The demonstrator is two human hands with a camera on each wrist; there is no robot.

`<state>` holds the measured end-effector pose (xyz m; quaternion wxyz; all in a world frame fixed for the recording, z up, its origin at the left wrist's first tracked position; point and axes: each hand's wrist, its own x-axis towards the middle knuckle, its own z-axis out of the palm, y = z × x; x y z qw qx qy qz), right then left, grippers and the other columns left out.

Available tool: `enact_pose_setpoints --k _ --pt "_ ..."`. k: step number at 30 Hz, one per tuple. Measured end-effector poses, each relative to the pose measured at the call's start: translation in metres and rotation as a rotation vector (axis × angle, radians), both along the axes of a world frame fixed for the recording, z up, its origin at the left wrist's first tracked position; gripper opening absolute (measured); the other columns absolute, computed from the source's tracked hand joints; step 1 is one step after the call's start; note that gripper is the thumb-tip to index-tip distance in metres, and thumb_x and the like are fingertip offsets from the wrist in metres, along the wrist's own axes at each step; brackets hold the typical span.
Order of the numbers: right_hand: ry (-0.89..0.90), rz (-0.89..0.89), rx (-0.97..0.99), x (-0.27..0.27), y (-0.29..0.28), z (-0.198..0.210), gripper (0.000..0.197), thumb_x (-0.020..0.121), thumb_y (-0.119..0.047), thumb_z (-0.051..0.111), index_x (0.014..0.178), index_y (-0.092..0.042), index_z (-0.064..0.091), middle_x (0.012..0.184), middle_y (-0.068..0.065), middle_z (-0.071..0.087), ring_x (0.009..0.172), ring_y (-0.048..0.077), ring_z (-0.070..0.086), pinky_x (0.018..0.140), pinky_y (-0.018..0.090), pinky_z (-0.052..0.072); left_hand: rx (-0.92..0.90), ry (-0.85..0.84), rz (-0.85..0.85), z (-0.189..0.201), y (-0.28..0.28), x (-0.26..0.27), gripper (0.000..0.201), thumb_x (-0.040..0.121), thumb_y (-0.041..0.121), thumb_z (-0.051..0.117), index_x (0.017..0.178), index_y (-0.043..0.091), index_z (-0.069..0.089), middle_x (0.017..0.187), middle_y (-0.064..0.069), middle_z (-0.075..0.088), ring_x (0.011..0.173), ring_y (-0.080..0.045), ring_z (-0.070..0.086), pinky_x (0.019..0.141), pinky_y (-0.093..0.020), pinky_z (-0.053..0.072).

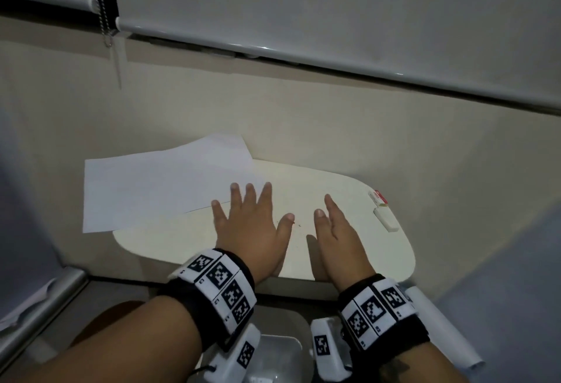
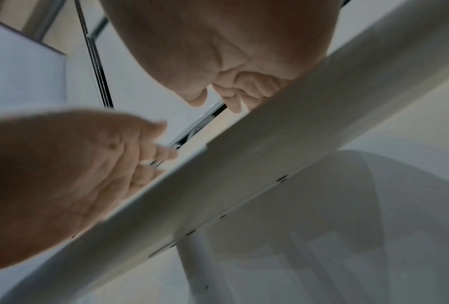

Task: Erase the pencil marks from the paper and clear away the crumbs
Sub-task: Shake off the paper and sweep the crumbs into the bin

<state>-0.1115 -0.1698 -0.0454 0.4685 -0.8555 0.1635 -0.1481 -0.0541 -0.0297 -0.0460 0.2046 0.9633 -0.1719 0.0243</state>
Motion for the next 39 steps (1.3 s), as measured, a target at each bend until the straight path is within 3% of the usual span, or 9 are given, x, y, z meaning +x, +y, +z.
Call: enact_pose_setpoints --k 4,7,13,16,20,25,29,32,39 --pt "0.074 0.004 -0.009 0.003 0.0 -0.011 0.057 0.104 -0.044 0.033 0.156 -0.026 0.019 0.162 0.0 0.025 0.149 0.013 0.021 0.123 0.039 0.014 0.176 0.231 0.161 -0.003 0.015 0.007 0.079 0.092 0.072 0.009 0.155 0.029 -0.012 0.164 -0.01 -0.011 0.149 -0.034 -0.014 0.113 -0.067 -0.005" --pt "0.07 0.05 -0.036 0.006 0.007 -0.013 0.057 0.104 -0.045 0.031 0.156 -0.025 0.019 0.161 -0.002 0.025 0.149 0.011 0.019 0.123 0.039 0.014 0.136 0.255 0.009 -0.003 0.001 0.005 0.076 0.094 0.07 0.014 0.155 0.032 -0.011 0.164 -0.008 -0.008 0.151 -0.029 -0.007 0.113 -0.065 -0.003" --pt "-0.074 0.014 0.088 0.0 0.007 -0.008 0.049 0.106 -0.036 0.033 0.153 -0.023 0.031 0.159 -0.005 0.03 0.147 0.008 0.022 0.12 0.025 0.016 -0.586 0.27 -0.26 0.009 -0.008 0.001 0.056 0.106 0.034 0.031 0.156 0.029 0.008 0.164 0.004 0.002 0.15 -0.007 -0.005 0.123 -0.039 -0.002" --pt "-0.207 0.095 0.014 0.0 0.016 -0.004 0.049 0.105 -0.037 0.031 0.152 -0.023 0.03 0.159 -0.01 0.023 0.147 0.001 0.015 0.123 0.027 0.012 -0.976 0.4 -0.167 0.019 -0.007 0.0 0.053 0.101 0.049 0.036 0.152 0.035 0.027 0.158 0.015 0.024 0.146 -0.004 0.021 0.122 -0.037 0.015" --pt "-0.286 0.365 -0.139 0.009 0.044 0.007 0.05 0.101 -0.048 0.019 0.148 -0.034 0.015 0.155 -0.02 0.012 0.146 -0.009 0.009 0.117 0.01 0.008 -1.407 0.789 0.049 0.044 -0.019 0.001 0.059 0.098 0.061 0.034 0.141 0.023 0.048 0.142 0.005 0.051 0.131 -0.013 0.047 0.116 -0.034 0.03" --pt "-0.078 0.356 0.044 0.027 0.032 0.011 0.052 0.107 -0.038 0.024 0.156 -0.024 0.015 0.163 -0.011 0.01 0.147 -0.004 0.005 0.115 0.011 0.003 -1.697 1.037 -0.082 0.067 -0.015 0.008 0.077 0.097 0.068 0.02 0.155 0.018 0.021 0.158 -0.007 0.029 0.145 -0.02 0.03 0.119 -0.04 0.023" --pt "-0.179 0.22 -0.014 0.023 0.021 0.01 0.048 0.108 -0.025 0.03 0.154 -0.016 0.024 0.163 -0.007 0.015 0.149 0.001 0.008 0.115 0.012 0.007 -1.761 1.0 -0.106 0.062 -0.011 0.005 0.074 0.098 0.064 0.021 0.156 0.017 0.019 0.161 -0.009 0.021 0.149 -0.021 0.019 0.121 -0.042 0.019" --pt "-0.392 0.301 -0.125 0.003 0.033 0.011 0.051 0.102 -0.038 0.027 0.151 -0.023 0.021 0.155 -0.019 0.018 0.148 -0.001 0.013 0.119 0.015 0.012 -1.733 1.113 -0.139 0.051 -0.007 -0.006 0.07 0.099 0.059 0.03 0.149 0.011 0.037 0.148 -0.012 0.047 0.135 -0.024 0.047 0.111 -0.039 0.037" --pt "-0.488 0.536 -0.559 -0.052 0.04 -0.041 0.054 0.106 -0.032 0.025 0.147 0.001 0.038 0.158 0.014 0.03 0.15 0.02 0.021 0.12 0.04 0.023 -1.224 1.099 -0.177 0.018 0.02 -0.044 0.051 0.101 0.043 0.04 0.119 0.001 0.063 0.111 -0.018 0.072 0.109 -0.028 0.067 0.098 -0.041 0.05"
